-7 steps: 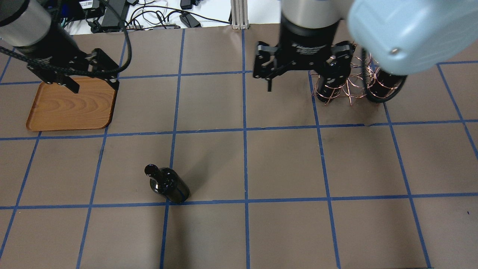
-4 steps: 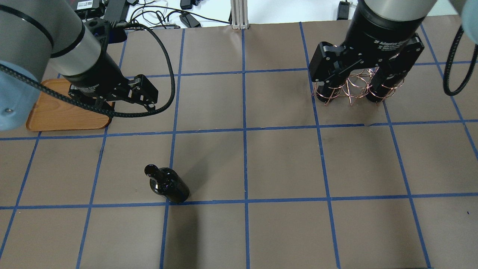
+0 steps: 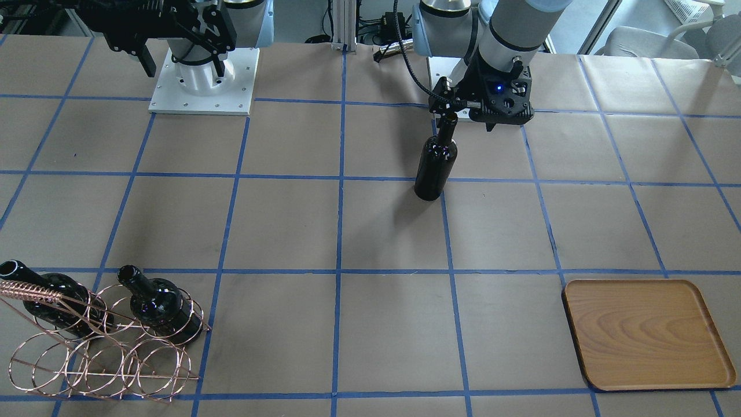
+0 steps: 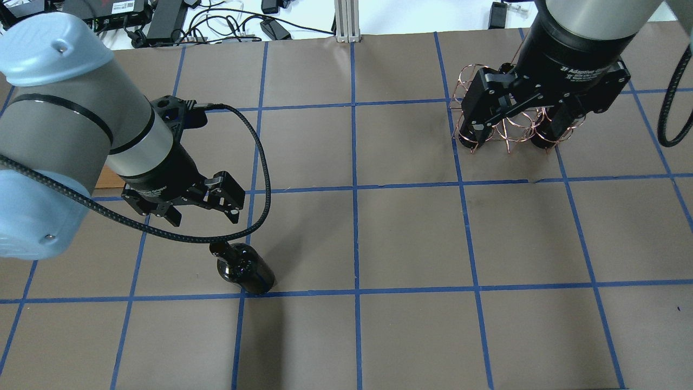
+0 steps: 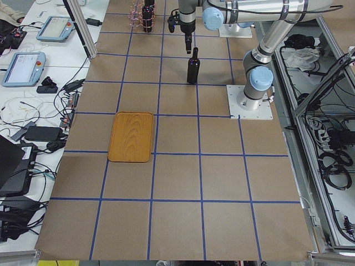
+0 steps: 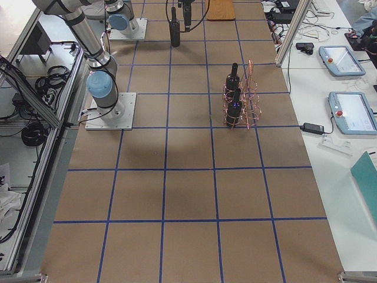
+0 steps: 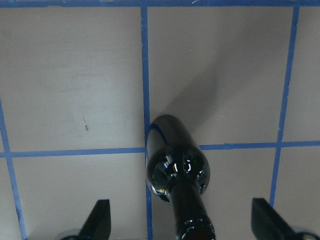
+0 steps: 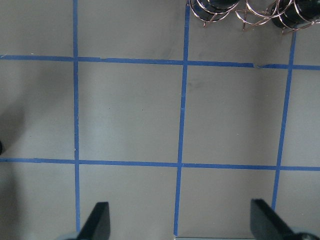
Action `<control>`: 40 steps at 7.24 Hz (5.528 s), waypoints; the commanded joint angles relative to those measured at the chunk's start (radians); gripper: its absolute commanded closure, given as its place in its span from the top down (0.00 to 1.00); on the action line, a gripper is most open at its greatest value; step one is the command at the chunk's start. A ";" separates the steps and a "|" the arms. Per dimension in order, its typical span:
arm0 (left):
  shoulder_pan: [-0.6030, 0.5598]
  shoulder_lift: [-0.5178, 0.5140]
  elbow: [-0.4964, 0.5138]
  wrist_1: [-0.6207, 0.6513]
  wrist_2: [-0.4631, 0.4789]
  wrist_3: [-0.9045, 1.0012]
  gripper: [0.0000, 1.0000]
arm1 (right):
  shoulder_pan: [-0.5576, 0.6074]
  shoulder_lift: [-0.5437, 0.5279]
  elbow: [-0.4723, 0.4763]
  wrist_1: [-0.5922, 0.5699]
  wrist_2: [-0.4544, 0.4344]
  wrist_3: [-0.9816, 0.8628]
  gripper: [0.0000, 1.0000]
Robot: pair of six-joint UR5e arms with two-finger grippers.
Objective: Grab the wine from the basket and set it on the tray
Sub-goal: 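Lower the left gripper onto the bottle neck and close it, then lift the bottle with the left gripper and move it over the tray, then lower the bottle upright onto the wooden tray with the left gripper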
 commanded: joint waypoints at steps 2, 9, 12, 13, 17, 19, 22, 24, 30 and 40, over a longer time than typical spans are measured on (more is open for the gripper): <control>-0.022 -0.025 -0.048 0.003 -0.001 -0.002 0.96 | 0.000 0.000 0.001 0.002 -0.004 -0.003 1.00; -0.024 -0.020 -0.062 -0.026 0.001 -0.002 0.61 | 0.000 0.000 0.001 0.003 -0.006 -0.005 1.00; -0.024 -0.023 -0.060 -0.028 -0.004 -0.041 0.30 | 0.000 0.000 0.001 0.003 -0.004 -0.003 1.00; -0.024 -0.025 -0.057 -0.028 -0.007 -0.043 0.18 | 0.000 0.000 0.001 0.003 -0.007 -0.005 1.00; -0.006 -0.051 0.103 -0.090 0.033 -0.025 0.00 | 0.000 0.000 0.001 0.003 -0.007 -0.003 1.00; 0.030 -0.127 0.251 -0.089 0.077 0.071 0.00 | 0.000 0.000 0.001 0.003 -0.007 -0.005 1.00; 0.256 -0.291 0.450 -0.089 0.076 0.361 0.00 | 0.000 0.000 0.001 0.003 -0.009 -0.005 1.00; 0.347 -0.408 0.570 -0.086 0.077 0.478 0.00 | 0.000 0.000 0.001 0.003 -0.006 0.000 1.00; 0.536 -0.592 0.669 0.053 0.152 0.724 0.00 | 0.001 0.000 0.002 0.006 -0.003 0.003 1.00; 0.551 -0.600 0.673 0.072 0.154 0.736 1.00 | 0.001 0.000 0.002 0.006 -0.001 0.004 1.00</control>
